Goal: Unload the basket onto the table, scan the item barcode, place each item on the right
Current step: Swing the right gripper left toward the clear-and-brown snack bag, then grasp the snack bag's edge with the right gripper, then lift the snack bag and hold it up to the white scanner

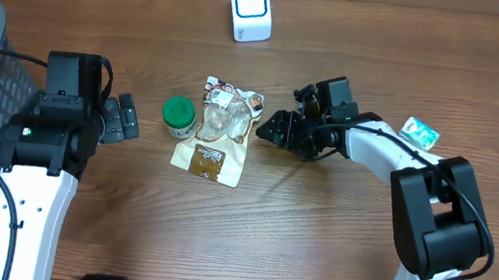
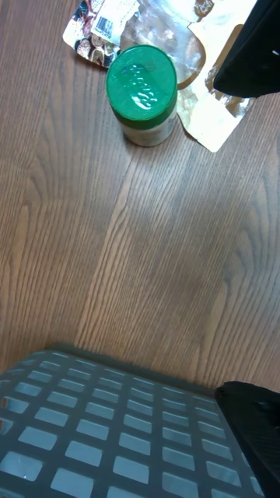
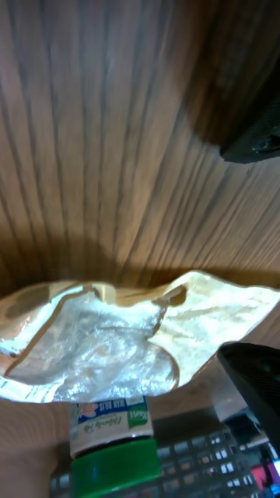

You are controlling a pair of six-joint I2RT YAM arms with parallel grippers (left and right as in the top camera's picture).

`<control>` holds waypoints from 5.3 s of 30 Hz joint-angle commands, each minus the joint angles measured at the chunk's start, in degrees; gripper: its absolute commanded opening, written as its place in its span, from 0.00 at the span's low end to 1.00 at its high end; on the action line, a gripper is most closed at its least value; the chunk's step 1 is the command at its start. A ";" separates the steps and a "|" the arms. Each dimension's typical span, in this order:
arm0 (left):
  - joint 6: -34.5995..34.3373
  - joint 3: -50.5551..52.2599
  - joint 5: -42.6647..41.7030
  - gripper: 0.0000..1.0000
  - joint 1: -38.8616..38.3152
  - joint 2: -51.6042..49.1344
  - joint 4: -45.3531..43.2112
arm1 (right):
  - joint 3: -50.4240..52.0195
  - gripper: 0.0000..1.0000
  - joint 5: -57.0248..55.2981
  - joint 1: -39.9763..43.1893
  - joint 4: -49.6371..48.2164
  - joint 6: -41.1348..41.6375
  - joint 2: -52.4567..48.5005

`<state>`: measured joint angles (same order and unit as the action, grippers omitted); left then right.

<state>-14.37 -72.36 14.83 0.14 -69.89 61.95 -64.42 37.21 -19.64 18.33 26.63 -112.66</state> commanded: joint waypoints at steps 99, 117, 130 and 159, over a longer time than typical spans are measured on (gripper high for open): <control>1.09 -0.11 -0.28 1.00 0.22 -0.13 -1.14 | -8.17 0.30 -16.20 -23.02 -41.99 24.37 -20.76; 1.09 -0.11 -3.06 1.00 0.22 -0.13 -1.11 | -9.97 0.04 5.46 -13.11 -34.73 20.26 -14.99; 1.09 -0.11 -3.06 1.00 0.22 -0.13 -1.11 | -9.97 0.04 18.88 1.97 4.22 -17.79 13.25; 1.09 -0.11 -3.06 0.99 0.22 -0.15 -1.11 | -10.03 0.04 44.22 12.15 -13.86 -2.40 26.73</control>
<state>-14.37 -72.36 12.19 0.14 -69.89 60.88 -73.82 82.37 -7.53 9.58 11.44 -87.57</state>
